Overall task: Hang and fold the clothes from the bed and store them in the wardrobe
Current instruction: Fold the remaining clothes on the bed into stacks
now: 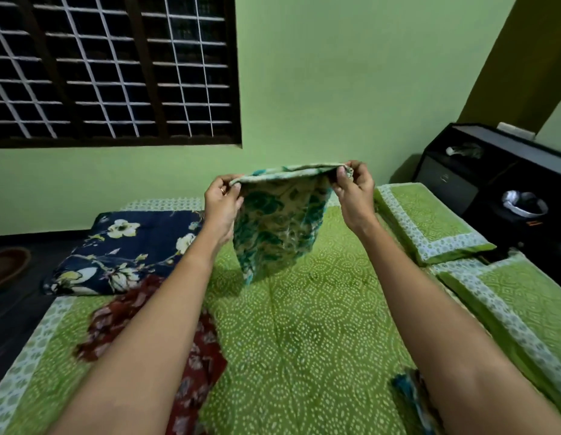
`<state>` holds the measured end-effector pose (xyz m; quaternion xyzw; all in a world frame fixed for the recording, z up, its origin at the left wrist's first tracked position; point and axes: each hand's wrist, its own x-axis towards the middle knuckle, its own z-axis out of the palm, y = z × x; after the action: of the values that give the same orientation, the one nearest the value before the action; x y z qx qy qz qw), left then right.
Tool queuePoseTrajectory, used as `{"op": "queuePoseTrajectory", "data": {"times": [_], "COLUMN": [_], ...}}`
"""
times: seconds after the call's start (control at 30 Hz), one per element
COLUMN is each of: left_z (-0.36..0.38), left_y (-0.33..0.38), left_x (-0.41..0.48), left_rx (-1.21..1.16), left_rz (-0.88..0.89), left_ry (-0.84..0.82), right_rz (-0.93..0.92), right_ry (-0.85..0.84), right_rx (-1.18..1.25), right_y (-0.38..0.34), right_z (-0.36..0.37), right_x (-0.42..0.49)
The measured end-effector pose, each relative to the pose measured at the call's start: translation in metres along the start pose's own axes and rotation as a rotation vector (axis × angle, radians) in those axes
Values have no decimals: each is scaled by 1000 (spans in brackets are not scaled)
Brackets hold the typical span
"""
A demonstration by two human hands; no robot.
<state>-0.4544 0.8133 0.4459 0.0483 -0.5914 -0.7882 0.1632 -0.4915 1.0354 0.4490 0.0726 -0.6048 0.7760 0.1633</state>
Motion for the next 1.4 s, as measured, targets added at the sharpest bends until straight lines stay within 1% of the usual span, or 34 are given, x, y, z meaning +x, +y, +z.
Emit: {"op": "queuePoseTrajectory", "data": {"times": [0.07,0.13,0.2,0.3,0.37,0.47,0.5,0.57,0.67,0.8,0.9,0.93,1.0,1.13,1.17,1.2,1.23,1.27,1.3,1.33,1.4], "left_z": [-9,-22,-36,-57,-78,-105,-112,-125,-142,-154,-161,-164,-170,-183,-184,-185,-185,-185,-185,-184,-178], "left_y": [-28,-63,-103,-165,-206,-248,-259,-268,-285,-311,-333,-339,-354,-377,-381,-384,-386,-387,-390,-392,-394], "left_x": [-20,-44,-72,-127,-162,-218,-238,-269,-305,-348,-378,-387,-404,-441,-447,-453,-457,-458,-459,-457,-449], "left_rx": [53,146,280,575,719,892,921,959,998,1061,1117,1133,1141,1110,1098,1082,1057,1035,1009,948,710], "left_rz": [-70,-146,-191,-225,-251,-343,-389,-422,-442,-503,-566,-600,-681,-926,-982,-1043,-1096,-1131,-1148,-1161,-1220], "left_ry": [0,-8,-5,-21,-44,-170,-227,-363,-539,-649,-745,-767,-816,-1045,-1072,-1073,-1033,-949,-828,-678,-336], "right_rz": [44,81,120,195,278,378,411,481,612,800,917,960,1046,1256,1292,1325,1347,1369,1394,1404,1420], "right_ry": [3,10,-20,-129,-245,-463,-536,-642,-751,-916,-966,-984,-1072,-1232,-1272,-1306,-1313,-1266,-1173,-1037,-721], "right_rx": [-82,-241,-417,-728,-826,-908,-935,-974,-1032,-1096,-1131,-1132,-1118,-1087,-1068,-1046,-1021,-988,-932,-870,-708], "right_y": [21,46,71,112,134,152,159,169,189,219,236,242,253,268,269,272,274,276,277,279,286], "right_z": [-21,-46,-73,-118,-143,-170,-180,-192,-210,-228,-239,-243,-249,-259,-261,-262,-263,-262,-260,-258,-248], "right_x": [-26,-59,-98,-160,-198,-247,-264,-287,-321,-371,-402,-413,-433,-468,-474,-480,-483,-486,-487,-487,-483]}}
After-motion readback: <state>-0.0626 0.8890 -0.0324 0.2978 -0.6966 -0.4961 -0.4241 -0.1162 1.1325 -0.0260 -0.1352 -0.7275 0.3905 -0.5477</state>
